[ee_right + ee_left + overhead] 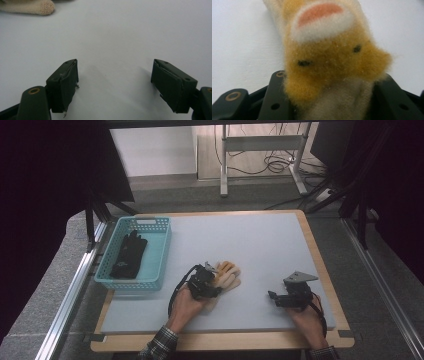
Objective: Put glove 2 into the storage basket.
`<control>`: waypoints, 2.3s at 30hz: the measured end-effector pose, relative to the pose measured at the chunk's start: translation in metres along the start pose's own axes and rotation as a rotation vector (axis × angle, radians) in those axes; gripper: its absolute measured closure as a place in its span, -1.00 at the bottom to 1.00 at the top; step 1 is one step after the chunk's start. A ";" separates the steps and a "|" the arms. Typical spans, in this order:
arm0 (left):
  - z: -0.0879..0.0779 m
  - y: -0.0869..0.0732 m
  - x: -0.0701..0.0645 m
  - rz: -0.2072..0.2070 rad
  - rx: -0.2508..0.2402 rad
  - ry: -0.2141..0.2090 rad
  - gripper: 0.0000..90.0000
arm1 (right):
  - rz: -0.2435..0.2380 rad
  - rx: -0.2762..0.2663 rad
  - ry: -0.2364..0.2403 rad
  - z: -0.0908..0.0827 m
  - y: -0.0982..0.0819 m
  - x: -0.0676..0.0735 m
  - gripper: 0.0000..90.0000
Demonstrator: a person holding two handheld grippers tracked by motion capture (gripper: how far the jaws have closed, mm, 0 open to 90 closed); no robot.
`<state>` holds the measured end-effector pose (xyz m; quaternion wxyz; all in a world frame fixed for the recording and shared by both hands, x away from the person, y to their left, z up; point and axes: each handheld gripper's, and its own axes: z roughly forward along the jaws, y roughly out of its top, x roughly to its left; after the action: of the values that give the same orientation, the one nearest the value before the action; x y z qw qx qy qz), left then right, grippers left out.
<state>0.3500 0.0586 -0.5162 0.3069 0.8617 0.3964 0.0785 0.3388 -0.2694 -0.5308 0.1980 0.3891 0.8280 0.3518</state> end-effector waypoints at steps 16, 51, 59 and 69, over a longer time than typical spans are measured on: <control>-0.026 0.008 0.019 -0.026 -0.042 0.031 0.22 | 0.000 0.000 0.000 0.000 0.000 0.000 -0.52; -0.089 0.022 0.079 -0.115 -0.070 0.148 0.21 | 0.000 0.000 0.001 0.000 0.000 0.000 -0.52; -0.102 0.020 0.095 -0.153 -0.081 0.180 0.21 | 0.000 0.000 0.001 0.000 0.000 0.000 -0.52; -0.119 0.017 0.112 -0.184 -0.087 0.234 0.20 | 0.000 0.000 0.001 0.000 0.000 0.000 -0.52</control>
<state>0.3912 0.1879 -0.4233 0.3016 0.7925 0.5031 0.1672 0.3387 -0.2695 -0.5308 0.1977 0.3890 0.8281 0.3518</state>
